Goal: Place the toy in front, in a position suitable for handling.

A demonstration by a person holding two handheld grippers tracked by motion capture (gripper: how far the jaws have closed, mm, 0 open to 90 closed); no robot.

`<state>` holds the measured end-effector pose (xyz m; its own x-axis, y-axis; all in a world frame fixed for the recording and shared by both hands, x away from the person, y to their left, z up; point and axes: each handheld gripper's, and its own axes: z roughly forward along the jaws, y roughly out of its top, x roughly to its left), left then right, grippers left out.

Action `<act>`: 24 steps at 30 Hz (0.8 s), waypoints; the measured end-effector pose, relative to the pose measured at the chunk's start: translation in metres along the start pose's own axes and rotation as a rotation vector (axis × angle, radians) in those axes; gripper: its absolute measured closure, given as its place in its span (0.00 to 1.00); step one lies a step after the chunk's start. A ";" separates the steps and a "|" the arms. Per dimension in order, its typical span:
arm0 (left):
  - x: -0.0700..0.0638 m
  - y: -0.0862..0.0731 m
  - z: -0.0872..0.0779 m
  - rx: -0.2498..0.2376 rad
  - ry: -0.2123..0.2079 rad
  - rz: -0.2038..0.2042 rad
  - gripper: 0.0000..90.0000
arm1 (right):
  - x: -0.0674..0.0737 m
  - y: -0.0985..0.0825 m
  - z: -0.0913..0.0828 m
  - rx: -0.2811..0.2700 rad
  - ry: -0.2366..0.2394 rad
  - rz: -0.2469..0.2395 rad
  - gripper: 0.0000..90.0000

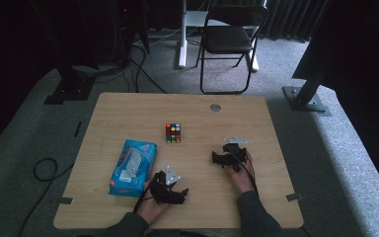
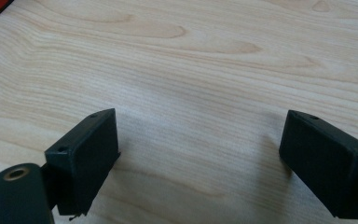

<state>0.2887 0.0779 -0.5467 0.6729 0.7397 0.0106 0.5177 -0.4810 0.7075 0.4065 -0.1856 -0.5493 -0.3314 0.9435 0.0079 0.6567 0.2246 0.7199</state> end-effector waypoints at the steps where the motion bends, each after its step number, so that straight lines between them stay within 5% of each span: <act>1: 0.000 0.000 0.000 0.000 0.000 -0.001 0.16 | 0.000 0.000 0.000 0.000 0.000 0.000 0.13; 16: 0.000 0.001 0.001 0.002 0.002 -0.001 0.16 | 0.000 0.001 0.001 0.001 0.001 -0.002 0.14; 24: 0.000 0.001 0.001 0.002 0.002 -0.001 0.16 | 0.002 0.012 0.000 0.068 0.014 -0.016 0.25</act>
<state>0.2893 0.0771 -0.5466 0.6715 0.7409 0.0115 0.5192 -0.4815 0.7061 0.4137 -0.1806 -0.5411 -0.3509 0.9364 0.0070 0.6959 0.2558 0.6711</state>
